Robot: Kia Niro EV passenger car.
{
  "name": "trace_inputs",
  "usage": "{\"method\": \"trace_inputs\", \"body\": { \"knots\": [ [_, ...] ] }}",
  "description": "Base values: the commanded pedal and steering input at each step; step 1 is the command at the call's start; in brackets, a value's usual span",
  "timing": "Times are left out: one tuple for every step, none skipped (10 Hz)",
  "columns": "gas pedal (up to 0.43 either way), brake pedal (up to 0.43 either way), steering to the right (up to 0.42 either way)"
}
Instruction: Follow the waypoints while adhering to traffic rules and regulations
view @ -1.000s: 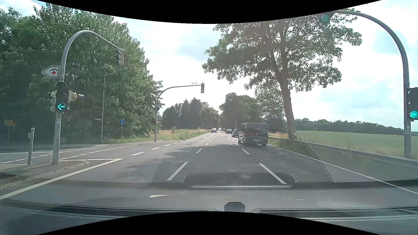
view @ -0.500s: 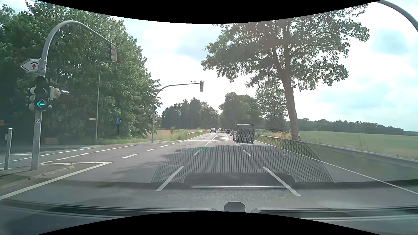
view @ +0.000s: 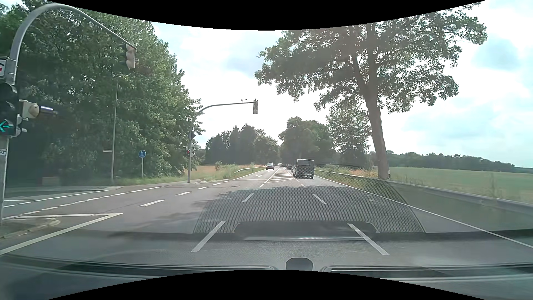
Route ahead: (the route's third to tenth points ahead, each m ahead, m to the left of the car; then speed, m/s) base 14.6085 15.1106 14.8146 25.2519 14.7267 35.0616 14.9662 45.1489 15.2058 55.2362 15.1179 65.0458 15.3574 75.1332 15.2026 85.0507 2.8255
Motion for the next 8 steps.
{"method": "trace_inputs", "body": {
  "knots": [
    [0.228, 0.0, 0.004],
    [0.22, 0.0, 0.003],
    [0.209, 0.0, 0.003],
    [0.177, 0.0, 0.002],
    [0.11, 0.0, 0.001],
    [0.098, 0.0, 0.0],
    [0.079, 0.0, -0.007],
    [0.059, 0.0, -0.016]
  ]
}}
